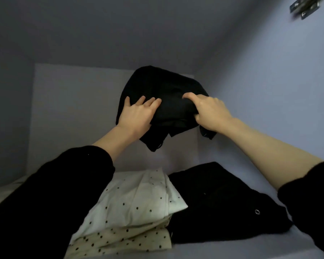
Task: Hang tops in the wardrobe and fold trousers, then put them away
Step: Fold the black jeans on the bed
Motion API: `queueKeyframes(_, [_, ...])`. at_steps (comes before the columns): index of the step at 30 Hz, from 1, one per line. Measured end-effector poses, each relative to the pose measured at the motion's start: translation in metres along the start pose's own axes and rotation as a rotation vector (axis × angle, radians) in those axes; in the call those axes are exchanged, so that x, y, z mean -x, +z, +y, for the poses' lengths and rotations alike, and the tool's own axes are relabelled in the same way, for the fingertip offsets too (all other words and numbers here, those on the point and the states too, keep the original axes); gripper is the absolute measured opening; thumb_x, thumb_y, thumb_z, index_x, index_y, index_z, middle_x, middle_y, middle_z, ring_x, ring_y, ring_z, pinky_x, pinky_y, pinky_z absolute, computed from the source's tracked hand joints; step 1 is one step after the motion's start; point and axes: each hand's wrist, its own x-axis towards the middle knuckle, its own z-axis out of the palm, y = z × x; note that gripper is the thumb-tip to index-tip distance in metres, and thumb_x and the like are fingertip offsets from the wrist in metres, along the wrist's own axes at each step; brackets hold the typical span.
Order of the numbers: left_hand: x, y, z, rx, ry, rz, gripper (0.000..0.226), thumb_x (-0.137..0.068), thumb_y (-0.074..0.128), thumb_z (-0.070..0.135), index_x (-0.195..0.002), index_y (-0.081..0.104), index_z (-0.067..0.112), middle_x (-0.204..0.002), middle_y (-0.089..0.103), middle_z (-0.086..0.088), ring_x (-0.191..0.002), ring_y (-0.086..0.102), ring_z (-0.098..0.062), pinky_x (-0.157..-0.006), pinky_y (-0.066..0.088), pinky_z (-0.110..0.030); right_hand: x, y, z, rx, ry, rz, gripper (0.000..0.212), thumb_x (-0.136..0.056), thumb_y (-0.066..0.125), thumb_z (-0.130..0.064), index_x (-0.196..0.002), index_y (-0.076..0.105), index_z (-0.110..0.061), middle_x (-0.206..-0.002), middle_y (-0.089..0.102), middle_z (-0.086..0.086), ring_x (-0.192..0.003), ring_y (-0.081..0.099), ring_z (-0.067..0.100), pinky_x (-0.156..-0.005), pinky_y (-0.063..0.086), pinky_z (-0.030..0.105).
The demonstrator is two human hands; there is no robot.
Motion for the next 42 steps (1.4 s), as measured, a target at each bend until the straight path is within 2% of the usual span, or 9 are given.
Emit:
queueKeyframes(7, [-0.037, 0.076, 0.037, -0.043, -0.09, -0.147, 0.084, -0.088, 0.059, 0.019, -0.15, 0.002, 0.021, -0.158, 0.012, -0.003, -0.145, 0.01, -0.028, -0.112, 0.012, -0.061, -0.014, 0.097, 0.046, 0.013, 0.045, -0.067, 0.065, -0.085, 0.053, -0.011, -0.143, 0.03, -0.028, -0.131, 0.051, 0.01, -0.11, 0.055, 0.032, -0.075, 0.044, 0.037])
queueKeyframes(9, [-0.028, 0.107, 0.051, 0.064, -0.072, -0.425, 0.086, -0.09, 0.059, 0.029, -0.151, -0.002, 0.025, -0.159, 0.003, -0.001, -0.146, 0.003, -0.027, -0.114, 0.007, -0.058, 0.003, 0.132, 0.056, -0.039, 0.07, -0.404, 0.07, -0.088, 0.056, -0.019, -0.148, 0.021, -0.028, -0.143, 0.042, 0.009, -0.124, 0.047, 0.03, -0.093, 0.044, 0.038])
queueKeyframes(12, [-0.015, 0.139, 0.068, 0.219, -0.024, -1.022, 0.073, -0.093, 0.041, 0.058, -0.151, 0.008, 0.028, -0.159, 0.007, -0.001, -0.145, 0.009, -0.025, -0.117, 0.009, -0.044, 0.032, 0.163, 0.071, -0.108, 0.18, -1.092, 0.077, -0.089, 0.059, -0.04, -0.151, 0.014, -0.025, -0.157, 0.021, 0.005, -0.141, 0.027, 0.025, -0.115, 0.025, 0.038])
queueKeyframes(14, [-0.014, 0.143, 0.068, 0.245, -0.03, -1.129, 0.065, -0.095, 0.027, 0.06, -0.149, 0.025, 0.024, -0.156, 0.021, -0.002, -0.143, 0.021, -0.024, -0.116, 0.016, -0.039, 0.037, 0.163, 0.076, -0.177, 0.214, -1.203, 0.073, -0.089, 0.058, -0.042, -0.15, 0.021, -0.024, -0.157, 0.021, 0.001, -0.141, 0.026, 0.022, -0.116, 0.022, 0.036])
queueKeyframes(19, [-0.018, 0.12, 0.058, 0.345, -0.089, -0.891, 0.048, -0.102, 0.028, 0.039, -0.144, 0.037, 0.017, -0.148, 0.038, -0.005, -0.134, 0.038, -0.023, -0.11, 0.029, -0.035, 0.025, 0.13, 0.067, -0.411, 0.193, -1.066, 0.059, -0.093, 0.053, -0.042, -0.144, 0.038, -0.016, -0.151, 0.033, 0.001, -0.138, 0.03, 0.019, -0.111, 0.022, 0.028])
queueKeyframes(23, [-0.008, 0.084, 0.052, 0.286, -0.105, -0.705, 0.045, -0.102, 0.035, 0.031, -0.145, 0.032, 0.019, -0.146, 0.04, -0.007, -0.131, 0.04, -0.026, -0.104, 0.033, -0.032, 0.015, 0.112, 0.038, -0.467, 0.132, -0.798, 0.039, -0.1, 0.041, -0.034, -0.131, 0.055, -0.014, -0.139, 0.05, 0.005, -0.127, 0.046, 0.022, -0.105, 0.034, 0.027])
queueKeyframes(29, [0.039, 0.018, 0.014, 0.133, -0.227, -0.57, 0.045, -0.1, 0.038, 0.031, -0.144, 0.032, 0.024, -0.141, 0.046, -0.009, -0.127, 0.043, -0.029, -0.102, 0.039, -0.04, 0.009, 0.076, -0.045, -0.587, -0.015, -0.599, 0.041, -0.099, 0.038, -0.023, -0.138, 0.046, -0.017, -0.143, 0.046, 0.005, -0.131, 0.041, 0.024, -0.106, 0.032, 0.028])
queueKeyframes(35, [0.162, -0.086, -0.032, 0.324, -0.523, -0.433, 0.036, -0.098, 0.044, 0.024, -0.133, 0.05, 0.019, -0.122, 0.062, -0.006, -0.115, 0.056, -0.024, -0.091, 0.041, -0.026, 0.026, 0.002, -0.167, -0.604, -0.196, -0.603, 0.039, -0.098, 0.042, -0.03, -0.134, 0.051, -0.021, -0.138, 0.05, 0.01, -0.126, 0.046, 0.03, -0.103, 0.04, 0.036])
queueKeyframes(42, [0.373, -0.237, -0.044, 0.338, -0.854, -0.302, 0.029, -0.096, 0.048, 0.015, -0.122, 0.062, 0.015, -0.118, 0.065, -0.004, -0.111, 0.059, -0.018, -0.094, 0.041, -0.023, 0.135, -0.112, -0.329, -1.18, -0.257, -0.426, 0.029, -0.094, 0.048, -0.026, -0.117, 0.064, -0.023, -0.119, 0.066, 0.003, -0.114, 0.057, 0.025, -0.098, 0.044, 0.036])
